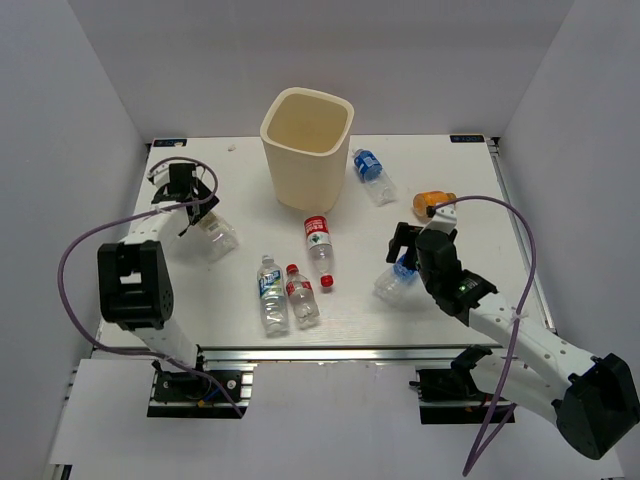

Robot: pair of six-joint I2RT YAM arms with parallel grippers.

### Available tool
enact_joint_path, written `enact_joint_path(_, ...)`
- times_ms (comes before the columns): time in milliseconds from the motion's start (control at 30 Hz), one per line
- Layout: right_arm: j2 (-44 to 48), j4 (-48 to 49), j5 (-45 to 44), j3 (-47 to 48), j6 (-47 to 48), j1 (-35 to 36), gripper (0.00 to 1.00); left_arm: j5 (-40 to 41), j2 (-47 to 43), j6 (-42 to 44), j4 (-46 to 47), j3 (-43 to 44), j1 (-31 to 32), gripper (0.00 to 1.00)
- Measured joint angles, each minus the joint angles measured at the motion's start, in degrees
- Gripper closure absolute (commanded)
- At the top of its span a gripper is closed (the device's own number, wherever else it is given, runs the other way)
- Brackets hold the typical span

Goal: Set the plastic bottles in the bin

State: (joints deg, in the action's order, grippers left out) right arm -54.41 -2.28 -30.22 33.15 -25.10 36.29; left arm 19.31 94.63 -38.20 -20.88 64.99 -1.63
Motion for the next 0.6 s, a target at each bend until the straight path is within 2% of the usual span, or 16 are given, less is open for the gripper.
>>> enact_joint_path(133, 0.24, -0.55, 0.83, -1.07, -0.24, -1.03, 0.11, -1.84, 6.08, 0.04, 0.37, 1.95, -0.92, 0.02)
enact_joint_path(167, 0.22, -0.7, 0.98, -1.16, -0.24, -1.31, 0.11, -2.27, 7.26, 0.04, 0.31, 2.1, -0.96, 0.04)
enact_joint_path(233, 0.2, -0.66, 1.38, -1.18, -0.24, -1.77, 0.11, -2.62, 9.31, 0.2, -0.24, 2.82, -0.94, 0.11)
enact_joint_path(300, 0.2, -0.66, 1.77, -1.18, -0.22, -2.08, 0.11, -2.73, 10.19, 0.68, -1.16, 4.02, -0.94, 0.26)
enact_joint_path(367, 0.22, -0.63, 1.99, -1.18, -0.2, -2.23, 0.11, -2.8, 9.88, 1.44, -1.57, 5.42, -0.94, 0.31)
enact_joint_path(500, 0.5, -0.57, 2.36, -1.36, -0.11, -2.58, 0.11, -3.5, 8.2, 3.96, -0.94, 7.74, -0.94, 0.51)
enact_joint_path(600, 1.05, -0.55, 2.69, -1.97, 0.09, -2.82, 0.11, -4.31, 6.27, 6.36, -1.14, 9.27, -0.94, 0.61)
